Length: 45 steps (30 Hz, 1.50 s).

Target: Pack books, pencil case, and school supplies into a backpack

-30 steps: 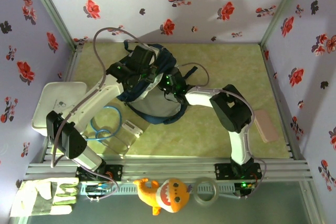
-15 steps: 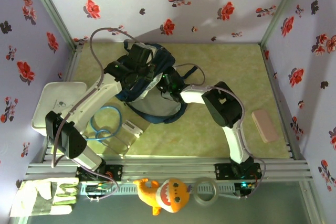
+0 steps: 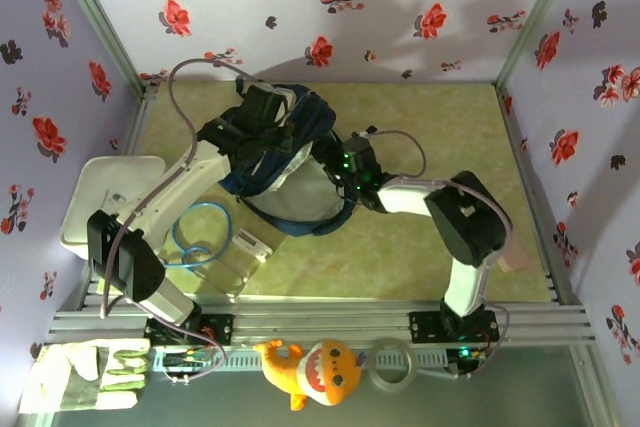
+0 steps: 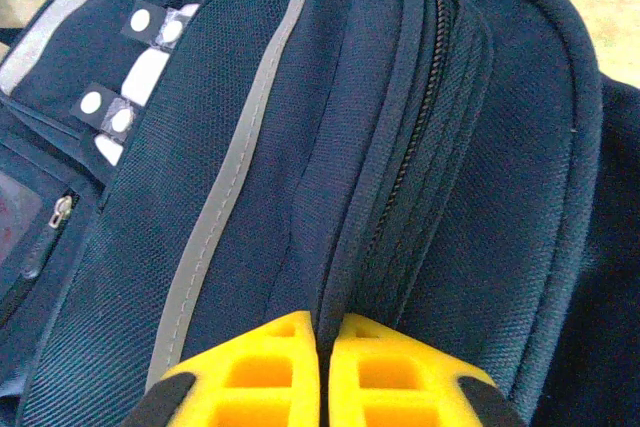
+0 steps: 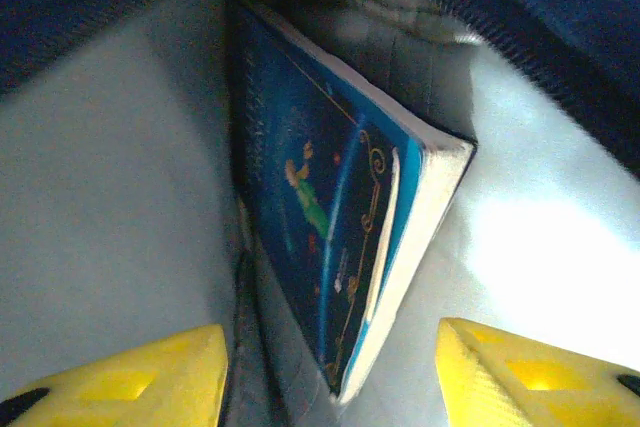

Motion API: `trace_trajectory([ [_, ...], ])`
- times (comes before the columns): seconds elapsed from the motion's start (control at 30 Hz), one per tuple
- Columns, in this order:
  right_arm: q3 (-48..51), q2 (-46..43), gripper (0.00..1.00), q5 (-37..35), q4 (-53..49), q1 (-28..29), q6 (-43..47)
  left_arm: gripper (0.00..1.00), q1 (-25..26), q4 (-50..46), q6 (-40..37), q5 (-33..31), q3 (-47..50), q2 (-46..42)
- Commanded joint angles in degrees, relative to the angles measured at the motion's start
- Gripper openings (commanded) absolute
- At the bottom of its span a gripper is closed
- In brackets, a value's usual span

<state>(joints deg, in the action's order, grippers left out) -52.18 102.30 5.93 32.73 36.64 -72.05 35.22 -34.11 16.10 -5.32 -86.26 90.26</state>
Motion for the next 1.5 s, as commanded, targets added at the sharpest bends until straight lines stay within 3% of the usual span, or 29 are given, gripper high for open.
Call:
trace_trajectory([
  [0.0, 6.03, -8.39, 0.58, -1.69, -1.43, -1.33, 1.63, 0.12, -0.72, 6.60, 3.56, 3.80, -0.19, -0.46],
  [0.07, 9.28, -14.02, 0.59, -4.72, -6.95, -2.94, 2.87, 0.17, -0.98, 7.10, 4.79, 5.28, 0.51, 0.35],
  [0.33, 13.79, -32.35, 0.68, -19.57, -29.83, -5.75, 9.51, 0.67, -4.09, 10.88, 10.03, 8.25, 6.88, -0.21],
  [0.53, 7.74, -33.61, 0.73, -17.61, -39.56, -5.88, 18.72, 0.79, -12.74, 14.63, 18.52, 8.63, 20.14, -4.79],
  [0.73, 3.26, -26.96, 0.75, -9.71, -39.73, -4.42, 21.23, 0.80, -24.18, 20.12, 27.81, 15.24, 33.50, -7.82],
  [0.9, -1.16, -19.32, 0.75, -7.07, -39.17, -0.73, 21.25, 0.76, -28.48, 23.55, 29.62, 17.94, 37.43, -5.41],
  [1.03, -4.15, -13.36, 0.75, -4.62, -37.97, 1.68, 21.07, 0.73, -29.07, 25.14, 28.69, 18.27, 37.38, -2.14],
  [1.2, -7.03, -7.03, 0.73, -1.54, -36.70, 1.95, 21.20, 0.66, -28.83, 29.98, 29.43, 25.03, 36.22, 1.28],
  [1.47, -8.15, -1.91, 0.70, -1.93, -37.75, -2.61, 25.53, 0.62, -24.21, 32.31, 31.95, 28.49, 35.63, 4.39],
])
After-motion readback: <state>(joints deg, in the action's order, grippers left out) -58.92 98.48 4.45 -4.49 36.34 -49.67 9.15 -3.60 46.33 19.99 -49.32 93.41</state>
